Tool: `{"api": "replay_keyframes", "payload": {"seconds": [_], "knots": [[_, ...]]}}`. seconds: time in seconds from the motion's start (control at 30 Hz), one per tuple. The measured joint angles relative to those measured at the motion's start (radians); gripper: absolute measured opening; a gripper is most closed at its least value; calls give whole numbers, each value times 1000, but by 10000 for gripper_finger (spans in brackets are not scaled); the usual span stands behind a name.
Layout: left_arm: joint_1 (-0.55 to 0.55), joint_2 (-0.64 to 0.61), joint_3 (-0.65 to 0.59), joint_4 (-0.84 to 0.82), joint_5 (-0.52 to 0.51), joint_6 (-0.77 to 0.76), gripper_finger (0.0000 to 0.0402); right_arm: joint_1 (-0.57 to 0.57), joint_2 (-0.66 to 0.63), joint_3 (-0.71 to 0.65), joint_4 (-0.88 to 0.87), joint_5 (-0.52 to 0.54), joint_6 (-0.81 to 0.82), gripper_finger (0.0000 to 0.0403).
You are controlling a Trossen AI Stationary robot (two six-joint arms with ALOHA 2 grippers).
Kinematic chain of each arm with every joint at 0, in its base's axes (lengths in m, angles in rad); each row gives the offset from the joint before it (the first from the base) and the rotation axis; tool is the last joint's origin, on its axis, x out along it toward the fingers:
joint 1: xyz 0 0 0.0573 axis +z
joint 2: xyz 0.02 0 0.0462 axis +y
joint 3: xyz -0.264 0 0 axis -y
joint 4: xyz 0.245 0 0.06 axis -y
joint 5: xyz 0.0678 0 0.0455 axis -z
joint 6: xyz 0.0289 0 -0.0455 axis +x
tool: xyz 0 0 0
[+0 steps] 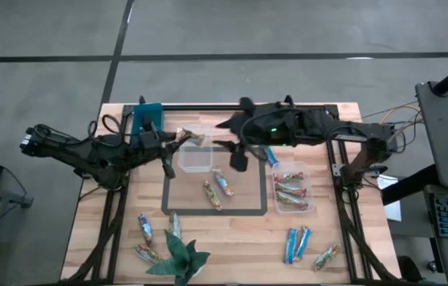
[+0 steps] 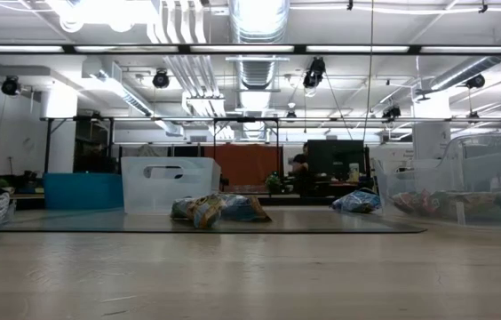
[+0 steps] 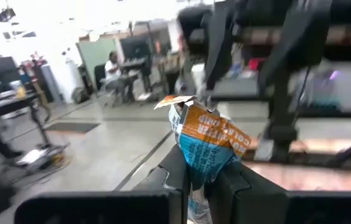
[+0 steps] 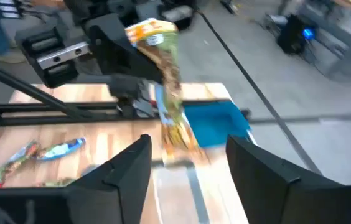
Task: Pick and place Granola Bars by type
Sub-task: Put the yellow granola bar into the left transparent bin
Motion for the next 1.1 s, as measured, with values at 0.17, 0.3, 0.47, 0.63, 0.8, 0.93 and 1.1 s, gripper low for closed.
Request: {"api": "replay_keyframes", "payload": {"seconds": [0.17,0.3,0.47,0.63,0.8,0.93,1.1], "knots": [[84,60,128,-210,13,-1,16,-2,-86,-19,-102,21,38,209],[174,142,280,-473,75,-9,15,0,-149,-43,-101,31,36,207],[292,270,476,-779,142,3,6,0,-222,-75,-99,34,9,206],[395,388,611,-985,191,70,4,0,-292,-134,-73,31,6,206],[473,480,649,-1087,259,113,3,0,-343,-208,-39,28,4,206],[511,540,640,-1120,272,165,2,0,-375,-266,-33,14,6,206],[555,632,639,-1138,289,232,2,2,-418,-334,33,-56,20,206]]}}
